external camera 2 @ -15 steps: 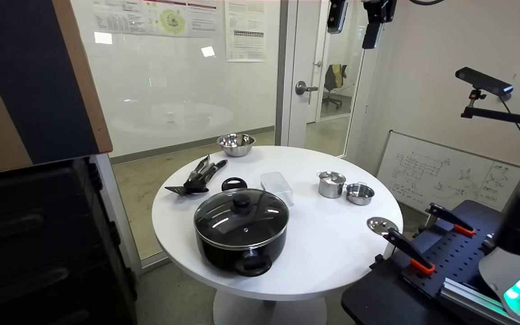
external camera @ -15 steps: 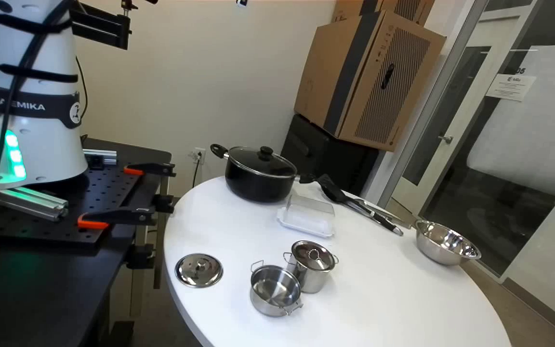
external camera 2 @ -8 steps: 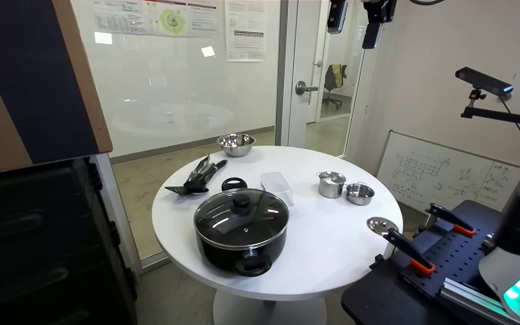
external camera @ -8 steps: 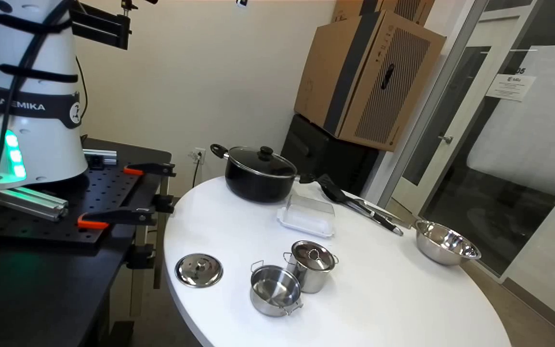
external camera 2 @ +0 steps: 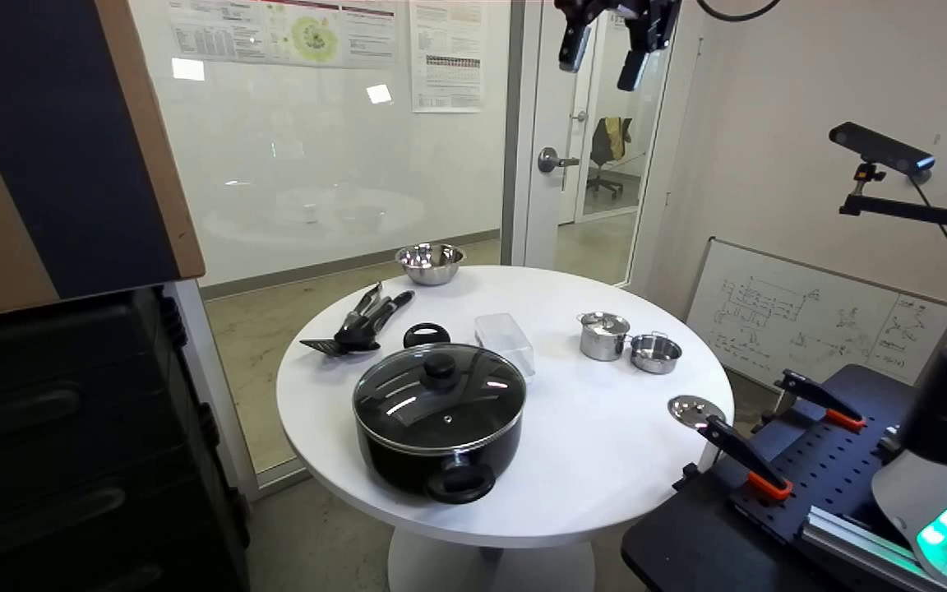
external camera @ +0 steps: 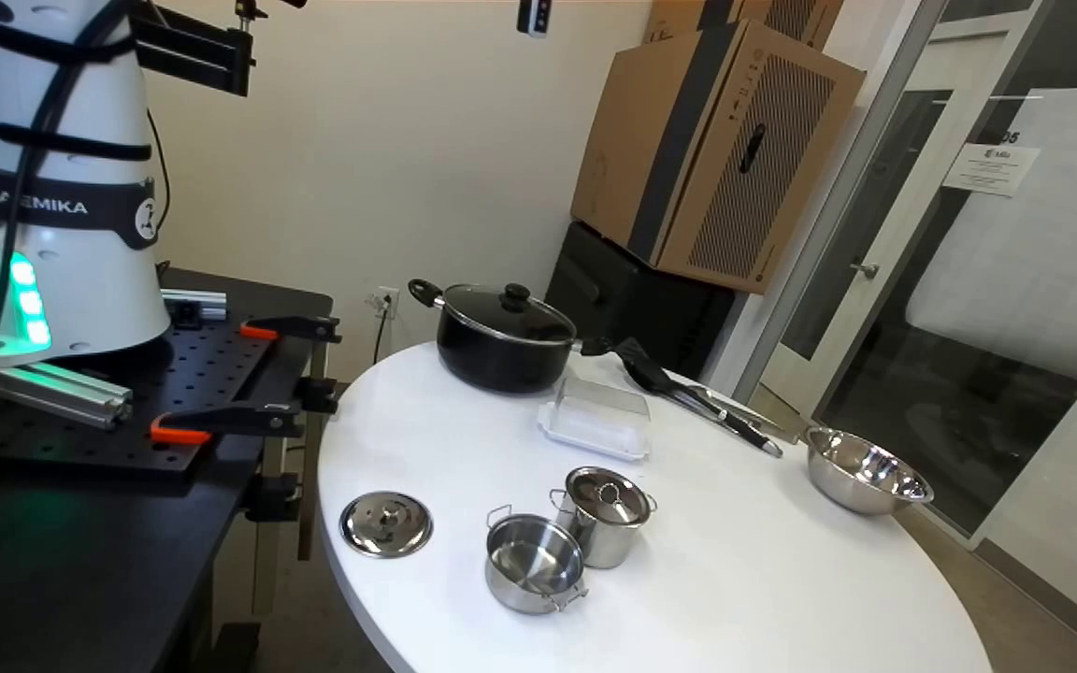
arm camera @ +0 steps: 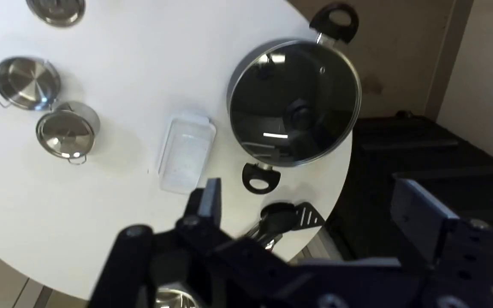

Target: Place the lid on the table

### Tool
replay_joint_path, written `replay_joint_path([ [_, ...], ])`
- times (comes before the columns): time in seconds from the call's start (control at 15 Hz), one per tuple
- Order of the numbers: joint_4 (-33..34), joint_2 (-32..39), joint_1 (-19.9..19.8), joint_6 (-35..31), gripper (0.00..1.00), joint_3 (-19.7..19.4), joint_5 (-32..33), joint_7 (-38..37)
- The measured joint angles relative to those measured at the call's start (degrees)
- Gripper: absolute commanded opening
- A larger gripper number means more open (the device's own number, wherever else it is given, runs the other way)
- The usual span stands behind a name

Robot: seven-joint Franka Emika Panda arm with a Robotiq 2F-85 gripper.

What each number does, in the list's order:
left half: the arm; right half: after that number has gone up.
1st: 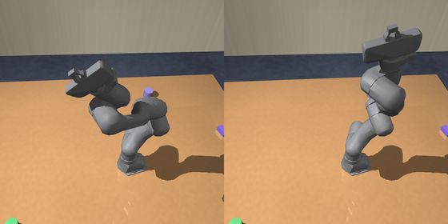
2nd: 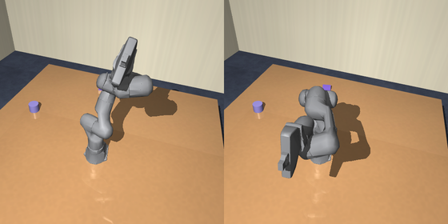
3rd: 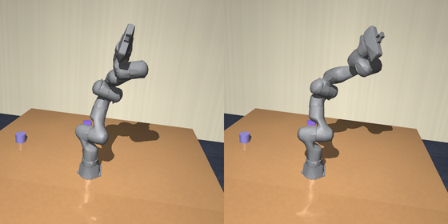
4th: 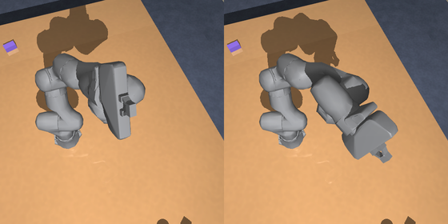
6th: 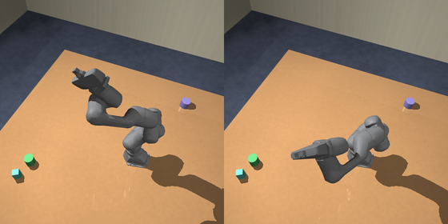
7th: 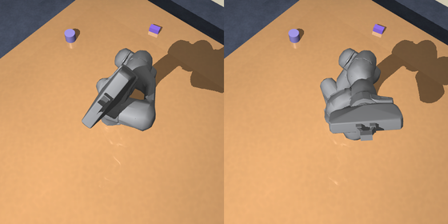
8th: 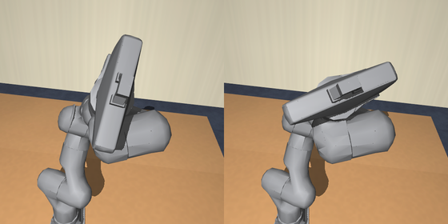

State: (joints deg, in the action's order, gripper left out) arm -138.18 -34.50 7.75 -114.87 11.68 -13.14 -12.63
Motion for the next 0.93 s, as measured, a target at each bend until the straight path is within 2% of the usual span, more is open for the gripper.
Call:
replay_joint_path([
  [0.2,-0.04,5.48,-0.29,-9.98,1.0,0.69,1.88,0.24],
  [0.33,0.22,10.08,-0.28,-13.18,1.0,1.86,2.97,-0.19],
  [0.67,3.56,23.15,-0.26,-15.76,1.0,5.21,9.59,-6.83],
  [0.93,8.51,31.5,0.39,-15.41,1.0,5.33,11.82,-11.88],
])
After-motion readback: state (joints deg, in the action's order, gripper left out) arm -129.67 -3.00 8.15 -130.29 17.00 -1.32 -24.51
